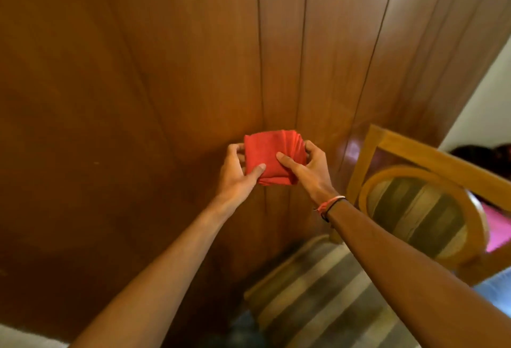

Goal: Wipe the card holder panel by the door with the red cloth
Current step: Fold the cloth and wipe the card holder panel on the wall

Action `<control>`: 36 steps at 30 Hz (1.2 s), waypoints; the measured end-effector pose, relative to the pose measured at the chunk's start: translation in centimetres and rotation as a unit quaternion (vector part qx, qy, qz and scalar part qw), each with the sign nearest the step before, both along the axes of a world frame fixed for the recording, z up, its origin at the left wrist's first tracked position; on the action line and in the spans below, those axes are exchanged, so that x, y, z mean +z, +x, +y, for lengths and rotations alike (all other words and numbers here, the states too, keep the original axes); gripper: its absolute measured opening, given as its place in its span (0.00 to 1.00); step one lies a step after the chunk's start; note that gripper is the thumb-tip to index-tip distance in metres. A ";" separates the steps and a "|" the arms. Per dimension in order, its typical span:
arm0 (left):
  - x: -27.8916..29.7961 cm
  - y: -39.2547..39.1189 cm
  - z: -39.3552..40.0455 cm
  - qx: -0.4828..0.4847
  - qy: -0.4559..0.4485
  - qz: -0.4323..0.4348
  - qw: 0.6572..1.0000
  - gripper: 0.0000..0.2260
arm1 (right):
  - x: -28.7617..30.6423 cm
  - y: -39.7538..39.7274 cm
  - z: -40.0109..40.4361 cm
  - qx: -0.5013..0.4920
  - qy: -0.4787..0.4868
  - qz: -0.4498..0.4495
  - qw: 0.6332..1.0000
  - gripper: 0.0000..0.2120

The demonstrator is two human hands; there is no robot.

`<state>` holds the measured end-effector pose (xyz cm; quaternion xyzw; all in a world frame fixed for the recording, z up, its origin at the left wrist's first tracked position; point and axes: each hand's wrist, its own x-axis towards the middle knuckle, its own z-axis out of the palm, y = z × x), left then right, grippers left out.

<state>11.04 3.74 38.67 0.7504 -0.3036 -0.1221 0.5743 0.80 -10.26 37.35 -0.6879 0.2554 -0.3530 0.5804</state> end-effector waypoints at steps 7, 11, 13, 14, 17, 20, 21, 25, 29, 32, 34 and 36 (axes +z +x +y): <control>13.4 2.8 9.5 0.046 -0.116 -0.103 0.987 0.23 | 14.4 4.8 8.2 0.050 -0.116 -0.116 0.985 0.17; 18.8 4.0 15.9 0.097 -0.151 -0.169 0.969 0.21 | 20.3 7.4 14.1 0.086 -0.146 -0.178 0.969 0.16; 21.2 4.5 19.9 0.136 -0.161 -0.207 0.955 0.21 | 22.8 8.8 17.8 0.113 -0.149 -0.208 0.960 0.16; 22.2 4.7 21.6 0.156 -0.161 -0.226 0.948 0.21 | 23.8 9.5 19.4 0.126 -0.146 -0.219 0.957 0.16; 24.7 5.0 27.0 0.224 -0.161 -0.279 0.920 0.23 | 26.5 11.4 24.5 0.183 -0.138 -0.243 0.943 0.11; 26.2 4.6 32.0 0.296 -0.166 -0.329 0.881 0.24 | 28.5 13.0 29.3 0.253 -0.135 -0.249 0.925 0.11; 26.6 4.5 33.7 0.319 -0.167 -0.347 0.866 0.24 | 29.1 13.6 31.0 0.272 -0.138 -0.248 0.920 0.11; 27.1 4.7 38.5 0.408 -0.146 -0.400 0.808 0.24 | 30.5 15.3 36.3 0.317 -0.166 -0.223 0.907 0.14; 27.0 5.1 42.2 0.489 -0.103 -0.470 0.728 0.21 | 31.6 16.0 41.1 0.311 -0.222 -0.220 0.897 0.15; 27.1 5.5 44.2 0.531 -0.067 -0.498 0.682 0.18 | 32.3 16.2 43.8 0.320 -0.241 -0.243 0.883 0.17; 27.1 5.8 45.2 0.578 -0.003 -0.493 0.651 0.19 | 32.4 16.5 45.3 0.319 -0.239 -0.246 0.884 0.21; 27.0 6.1 45.8 0.612 0.089 -0.486 0.618 0.25 | 32.2 16.9 46.5 0.298 -0.244 -0.233 0.893 0.23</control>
